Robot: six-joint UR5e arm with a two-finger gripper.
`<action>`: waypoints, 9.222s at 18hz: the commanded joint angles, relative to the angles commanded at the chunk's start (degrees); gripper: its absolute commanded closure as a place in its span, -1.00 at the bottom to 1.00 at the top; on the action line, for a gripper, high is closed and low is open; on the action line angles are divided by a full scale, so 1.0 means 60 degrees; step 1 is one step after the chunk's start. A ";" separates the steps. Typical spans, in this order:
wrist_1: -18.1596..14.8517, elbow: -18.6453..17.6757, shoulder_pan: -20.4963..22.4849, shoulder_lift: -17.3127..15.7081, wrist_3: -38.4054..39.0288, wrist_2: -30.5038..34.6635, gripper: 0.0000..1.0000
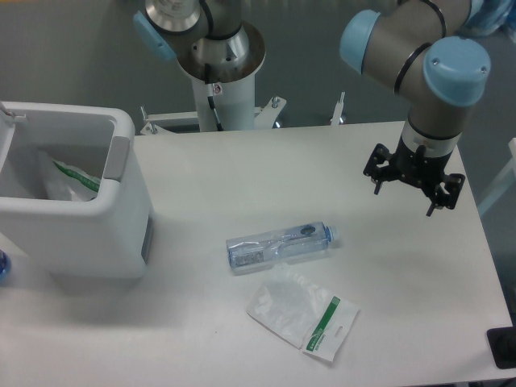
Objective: Place the trash in the trash can
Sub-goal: 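Move the gripper down toward the clear plastic bag with green label, then lower the gripper onto the bag and close it on the bag, then lift the bag and carry it over the white trash bin, then open the gripper to drop the bag into the bin, then move the gripper over the clear water bottle and lower it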
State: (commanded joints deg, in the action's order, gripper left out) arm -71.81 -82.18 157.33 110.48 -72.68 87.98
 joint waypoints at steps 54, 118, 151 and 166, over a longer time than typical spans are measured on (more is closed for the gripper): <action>-0.0513 0.4132 -0.2417 0.5288 0.3515 -0.1392 -0.83; -0.0850 -0.0130 -0.4556 -0.4511 0.6387 -0.6753 1.00; -0.0542 -0.1567 -0.2948 -0.4308 0.4440 -0.5918 -1.00; 0.0176 -0.1523 -0.0791 -0.1861 0.2080 -0.5278 -1.00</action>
State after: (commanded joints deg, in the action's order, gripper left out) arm -70.75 -91.32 152.58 99.31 -60.20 56.31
